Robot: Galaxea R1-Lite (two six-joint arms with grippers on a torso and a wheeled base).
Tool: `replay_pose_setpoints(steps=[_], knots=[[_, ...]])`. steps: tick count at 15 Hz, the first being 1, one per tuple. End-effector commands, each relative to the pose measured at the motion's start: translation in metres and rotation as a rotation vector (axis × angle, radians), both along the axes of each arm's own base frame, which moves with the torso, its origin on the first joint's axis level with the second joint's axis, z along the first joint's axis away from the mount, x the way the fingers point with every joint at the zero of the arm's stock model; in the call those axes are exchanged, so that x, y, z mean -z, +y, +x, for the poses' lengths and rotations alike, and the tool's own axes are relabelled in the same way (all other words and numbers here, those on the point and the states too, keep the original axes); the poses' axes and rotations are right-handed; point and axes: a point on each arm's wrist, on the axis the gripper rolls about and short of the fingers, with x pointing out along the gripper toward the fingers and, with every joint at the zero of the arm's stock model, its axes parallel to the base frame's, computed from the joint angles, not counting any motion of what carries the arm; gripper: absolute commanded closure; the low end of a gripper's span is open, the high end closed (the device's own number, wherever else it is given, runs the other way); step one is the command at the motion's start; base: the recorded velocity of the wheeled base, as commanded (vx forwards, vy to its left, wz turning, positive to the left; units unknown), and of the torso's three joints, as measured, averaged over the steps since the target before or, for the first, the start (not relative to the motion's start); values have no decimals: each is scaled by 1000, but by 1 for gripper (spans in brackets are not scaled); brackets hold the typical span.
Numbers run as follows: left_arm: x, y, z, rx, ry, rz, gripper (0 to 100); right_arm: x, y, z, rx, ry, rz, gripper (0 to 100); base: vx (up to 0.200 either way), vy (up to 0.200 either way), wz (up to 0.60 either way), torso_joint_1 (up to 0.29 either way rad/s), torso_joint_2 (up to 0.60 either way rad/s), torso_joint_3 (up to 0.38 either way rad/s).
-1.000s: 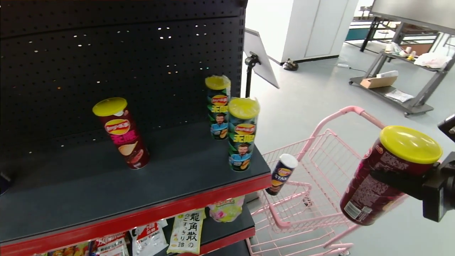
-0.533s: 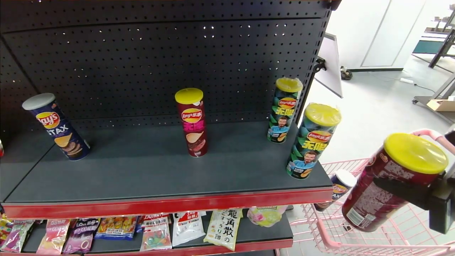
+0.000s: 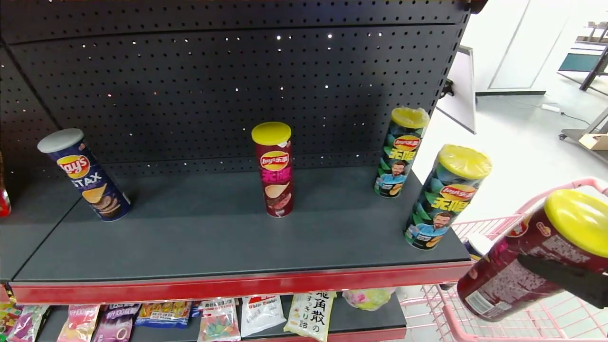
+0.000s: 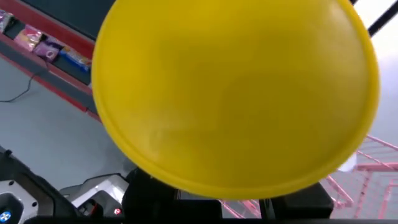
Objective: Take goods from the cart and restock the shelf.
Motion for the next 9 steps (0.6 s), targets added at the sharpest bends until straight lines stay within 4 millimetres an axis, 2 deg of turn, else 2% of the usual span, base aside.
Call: replay_pose_setpoints(steps=[1, 6, 9], knots=[[0, 0, 0, 0, 1, 0, 0, 5, -1, -4, -35, 3, 9, 100, 0, 200, 0, 2, 2, 2], [0, 0, 0, 0, 1, 0, 0, 1, 9, -8, -138, -7, 17, 100, 0, 200, 0, 0, 7, 6], [0, 0, 0, 0, 1, 0, 0, 3, 14, -10, -199, 4, 12, 100, 0, 0, 0, 0, 0, 0]])
